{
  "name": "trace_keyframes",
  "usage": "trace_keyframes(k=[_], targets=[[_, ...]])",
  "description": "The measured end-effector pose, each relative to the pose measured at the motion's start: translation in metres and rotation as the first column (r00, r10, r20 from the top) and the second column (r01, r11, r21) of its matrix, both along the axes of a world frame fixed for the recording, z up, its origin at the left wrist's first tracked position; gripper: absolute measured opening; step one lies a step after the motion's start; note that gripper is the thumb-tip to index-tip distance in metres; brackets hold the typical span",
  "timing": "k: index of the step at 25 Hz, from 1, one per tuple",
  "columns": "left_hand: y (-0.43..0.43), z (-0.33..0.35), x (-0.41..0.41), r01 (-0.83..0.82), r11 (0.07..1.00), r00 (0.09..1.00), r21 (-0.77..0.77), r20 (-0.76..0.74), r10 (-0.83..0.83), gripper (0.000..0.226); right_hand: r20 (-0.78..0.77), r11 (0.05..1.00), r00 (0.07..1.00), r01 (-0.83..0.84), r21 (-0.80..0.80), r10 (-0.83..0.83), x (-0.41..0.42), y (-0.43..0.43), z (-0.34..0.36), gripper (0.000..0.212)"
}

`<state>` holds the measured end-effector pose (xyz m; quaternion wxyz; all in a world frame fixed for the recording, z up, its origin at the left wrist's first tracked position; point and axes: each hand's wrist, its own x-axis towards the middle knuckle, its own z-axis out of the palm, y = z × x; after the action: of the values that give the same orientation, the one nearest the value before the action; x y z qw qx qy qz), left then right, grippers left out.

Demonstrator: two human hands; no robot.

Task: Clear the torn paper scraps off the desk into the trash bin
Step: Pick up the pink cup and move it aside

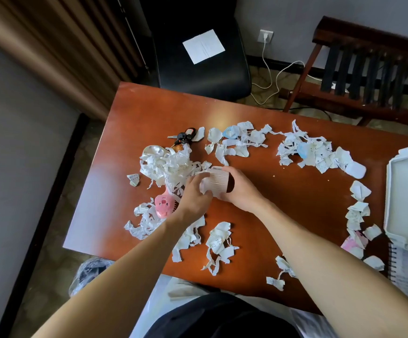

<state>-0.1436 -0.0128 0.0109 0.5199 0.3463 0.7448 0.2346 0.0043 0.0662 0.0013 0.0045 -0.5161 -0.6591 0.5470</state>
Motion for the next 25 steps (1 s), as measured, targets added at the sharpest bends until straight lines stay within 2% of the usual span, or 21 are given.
trace_keyframes(k=[6, 17, 25], targets=[[-0.007, 0.007, -0.009, 0.018, 0.996, 1.0, 0.086, -0.024, -0.016, 0.062, -0.05, 0.996, 0.999, 0.016, 0.092, -0.012, -0.002, -0.002, 0.023, 0.075], [-0.028, 0.038, -0.068, 0.05, 0.96, 0.984, 0.274, -0.178, 0.0, 0.058, -0.075, 0.978, 0.996, -0.041, 0.204, 0.057, -0.063, -0.004, 0.066, 0.082], [-0.06, 0.041, -0.134, -0.166, 0.935, 0.969, 0.315, -0.126, 0.214, 0.044, -0.033, 0.934, 0.972, -0.216, 0.286, 0.235, -0.157, -0.017, 0.07, 0.077]])
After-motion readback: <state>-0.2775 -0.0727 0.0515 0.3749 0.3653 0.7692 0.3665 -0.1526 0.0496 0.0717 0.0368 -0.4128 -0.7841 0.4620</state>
